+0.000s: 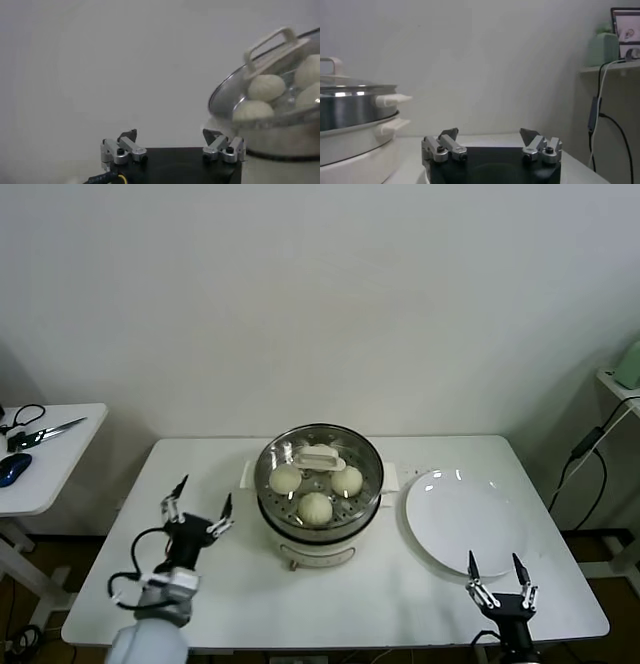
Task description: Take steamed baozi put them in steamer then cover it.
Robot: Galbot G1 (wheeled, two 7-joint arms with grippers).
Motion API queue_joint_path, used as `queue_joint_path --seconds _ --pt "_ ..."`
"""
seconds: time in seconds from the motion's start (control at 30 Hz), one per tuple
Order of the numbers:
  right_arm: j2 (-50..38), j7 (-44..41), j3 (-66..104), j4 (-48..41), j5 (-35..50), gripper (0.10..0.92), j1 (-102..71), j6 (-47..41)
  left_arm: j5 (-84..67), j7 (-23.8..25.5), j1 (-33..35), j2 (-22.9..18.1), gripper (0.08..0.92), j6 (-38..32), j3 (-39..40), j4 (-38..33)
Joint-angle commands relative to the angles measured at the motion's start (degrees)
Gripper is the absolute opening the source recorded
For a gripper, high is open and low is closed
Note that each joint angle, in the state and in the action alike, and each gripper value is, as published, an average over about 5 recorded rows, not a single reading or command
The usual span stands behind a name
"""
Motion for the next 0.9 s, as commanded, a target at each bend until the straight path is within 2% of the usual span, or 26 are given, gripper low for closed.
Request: queue_joint_path --seconds 0.03,0.17,0.43,0.9 --pt "-0.8 -0.4 -0.2 -2.4 0.6 0.823 1.0 0.4 -26.7 -3.0 5.2 4.5 0.823 -6.3 -13.6 -0.7" --pt "-1.0 -0.6 -0.4 -2.9 1.0 0.823 1.1 0.1 -32.9 -3.5 9.0 5.9 0.823 -14.2 -14.6 4.3" --pt "-0.8 -0.6 -0.8 -2.9 1.0 0.823 1.1 0.4 -34.1 -3.6 10.1 3.6 0.823 -23.1 -8.6 13.2" --pt "-0.9 -0.5 -0.8 -2.6 0.9 0.823 0.8 0.5 -33.1 -3.3 9.9 2.8 0.823 -23.9 -5.4 14.8"
